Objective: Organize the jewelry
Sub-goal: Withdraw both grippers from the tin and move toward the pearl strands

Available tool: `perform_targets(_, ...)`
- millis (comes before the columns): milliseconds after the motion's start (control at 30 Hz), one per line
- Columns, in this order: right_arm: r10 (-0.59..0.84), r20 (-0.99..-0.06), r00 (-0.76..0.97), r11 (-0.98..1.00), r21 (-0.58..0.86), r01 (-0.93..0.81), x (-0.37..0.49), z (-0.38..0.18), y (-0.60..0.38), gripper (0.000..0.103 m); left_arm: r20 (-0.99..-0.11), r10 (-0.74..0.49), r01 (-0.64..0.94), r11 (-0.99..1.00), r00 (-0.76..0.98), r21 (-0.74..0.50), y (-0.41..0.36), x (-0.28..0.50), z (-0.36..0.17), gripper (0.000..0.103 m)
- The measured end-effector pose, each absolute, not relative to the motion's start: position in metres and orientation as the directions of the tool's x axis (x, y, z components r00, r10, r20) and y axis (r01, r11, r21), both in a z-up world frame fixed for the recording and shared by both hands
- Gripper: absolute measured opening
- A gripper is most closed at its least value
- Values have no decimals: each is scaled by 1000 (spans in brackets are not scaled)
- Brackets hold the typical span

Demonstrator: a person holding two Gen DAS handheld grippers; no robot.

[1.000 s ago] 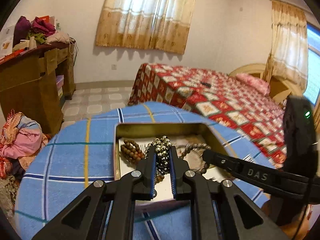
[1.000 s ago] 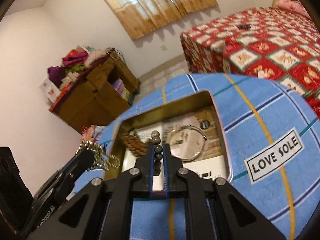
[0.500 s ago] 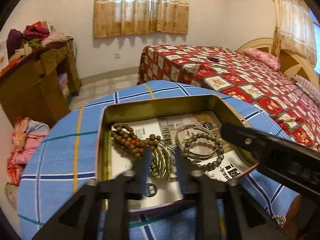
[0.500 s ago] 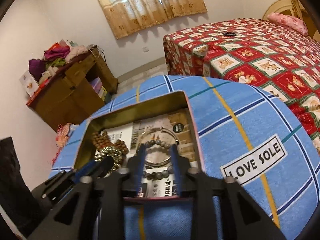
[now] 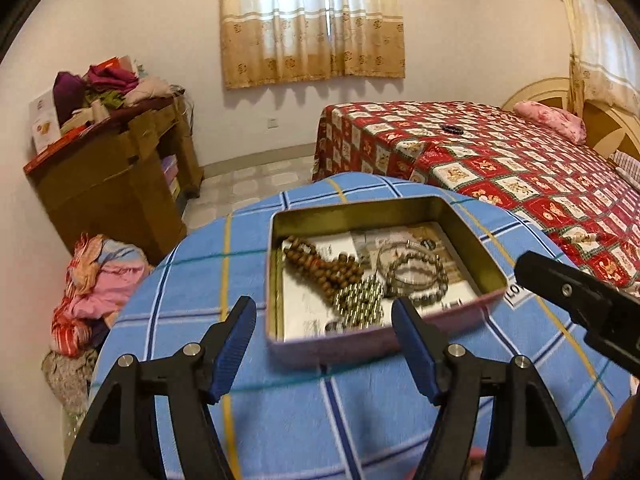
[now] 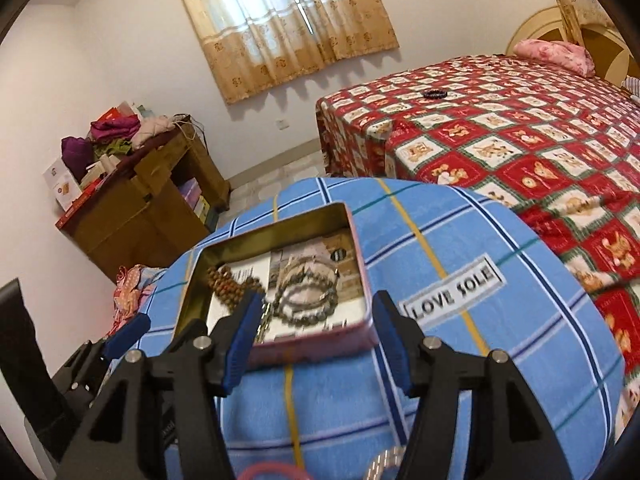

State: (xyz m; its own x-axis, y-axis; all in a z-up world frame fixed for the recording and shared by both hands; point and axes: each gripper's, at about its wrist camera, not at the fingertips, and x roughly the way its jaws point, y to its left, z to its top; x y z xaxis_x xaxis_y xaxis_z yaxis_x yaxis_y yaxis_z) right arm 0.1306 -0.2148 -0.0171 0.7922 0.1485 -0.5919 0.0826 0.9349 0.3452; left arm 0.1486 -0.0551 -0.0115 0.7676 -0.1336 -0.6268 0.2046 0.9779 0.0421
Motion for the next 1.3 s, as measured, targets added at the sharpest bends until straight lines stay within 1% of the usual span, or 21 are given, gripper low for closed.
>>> perform_targets(167,151,-587,796,937,340,73,103,-17,-208,61,-642,-95,171,984,761,56,-47,127,-13,71)
perform_targets(600,129,-601,789,942,323,92,54,-24,-207,61,-649,-64,144,987,758,71,-41,84,-14,71)
perform_targets(967,111,-606,788,953,290,89,26,-24,-202,61,-653,-65,137,989,755,60,-36,55,-16,71)
perform_targets(1300,93,-613,785,958,269,97,12,-27,-204,61,-663,-62,124,991,746,47,-28,45,-21,70)
